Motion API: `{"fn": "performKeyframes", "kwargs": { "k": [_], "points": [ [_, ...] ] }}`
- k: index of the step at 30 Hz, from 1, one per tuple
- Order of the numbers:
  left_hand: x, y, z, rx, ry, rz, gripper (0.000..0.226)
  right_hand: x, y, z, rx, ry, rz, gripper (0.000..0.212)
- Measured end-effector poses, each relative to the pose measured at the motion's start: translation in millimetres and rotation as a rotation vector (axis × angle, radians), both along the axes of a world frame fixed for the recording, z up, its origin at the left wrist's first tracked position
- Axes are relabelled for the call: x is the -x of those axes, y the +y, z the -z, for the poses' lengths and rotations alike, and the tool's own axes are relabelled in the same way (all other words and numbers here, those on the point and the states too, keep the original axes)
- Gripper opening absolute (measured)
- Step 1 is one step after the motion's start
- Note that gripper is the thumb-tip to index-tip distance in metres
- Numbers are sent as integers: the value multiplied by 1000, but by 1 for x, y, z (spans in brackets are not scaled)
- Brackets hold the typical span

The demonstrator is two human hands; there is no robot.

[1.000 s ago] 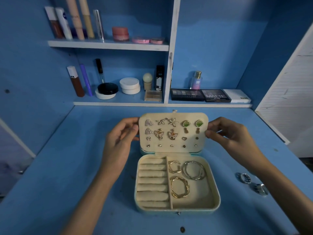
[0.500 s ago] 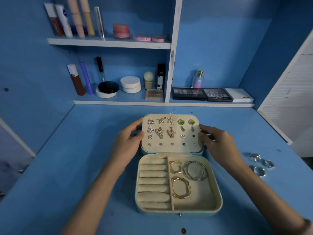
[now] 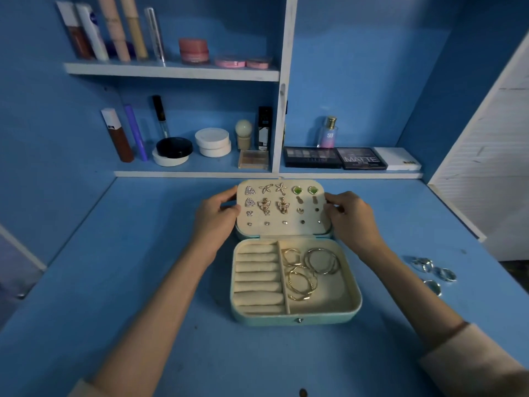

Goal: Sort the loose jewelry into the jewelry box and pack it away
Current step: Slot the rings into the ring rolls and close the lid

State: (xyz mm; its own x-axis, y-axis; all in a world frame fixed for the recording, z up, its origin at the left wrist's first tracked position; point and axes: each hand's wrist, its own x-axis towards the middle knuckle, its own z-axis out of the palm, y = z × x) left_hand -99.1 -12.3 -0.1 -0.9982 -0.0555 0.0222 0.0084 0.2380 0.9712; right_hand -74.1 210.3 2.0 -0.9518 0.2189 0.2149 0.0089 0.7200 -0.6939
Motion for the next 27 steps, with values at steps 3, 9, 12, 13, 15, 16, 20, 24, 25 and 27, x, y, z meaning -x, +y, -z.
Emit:
{"fn": "performKeyframes", "kwargs": {
  "k": [3, 9, 12, 13, 15, 16, 20, 24, 25, 27],
  "points": [
    [6, 3, -3, 2, 15, -10, 47, 4, 1, -3, 14, 12, 6, 32],
    [9, 5, 5, 11, -16, -27, 37, 4, -2, 3, 50, -10, 52, 31],
    [6, 4, 9, -9, -25, -66, 34, 2, -3, 5, 48, -2, 54, 31],
    [5, 4, 9, -16, -16, -72, 34, 2, -3, 3, 47, -9, 39, 33],
    [2, 3, 11, -25, 15, -70, 36, -3, 1, -3, 42, -54, -17, 36],
    [0, 2, 13, -27, 28, -71, 37, -7, 5, -7, 20, -82, -54, 36],
    [-6, -1, 24, -14, 118, -92, 35, -37, 38, -17, -144, -100, -141, 28],
    [-5, -6, 33, -85, 167, -75, 28, -74, 94, -17, -390, -213, 12, 29],
    [-4, -7, 33, -99, 170, -76, 26, -81, 107, -17, -421, -282, 53, 32],
    [-3, -8, 35, -124, 172, -87, 25, -95, 123, -18, -423, -433, 84, 38]
  ]
}}
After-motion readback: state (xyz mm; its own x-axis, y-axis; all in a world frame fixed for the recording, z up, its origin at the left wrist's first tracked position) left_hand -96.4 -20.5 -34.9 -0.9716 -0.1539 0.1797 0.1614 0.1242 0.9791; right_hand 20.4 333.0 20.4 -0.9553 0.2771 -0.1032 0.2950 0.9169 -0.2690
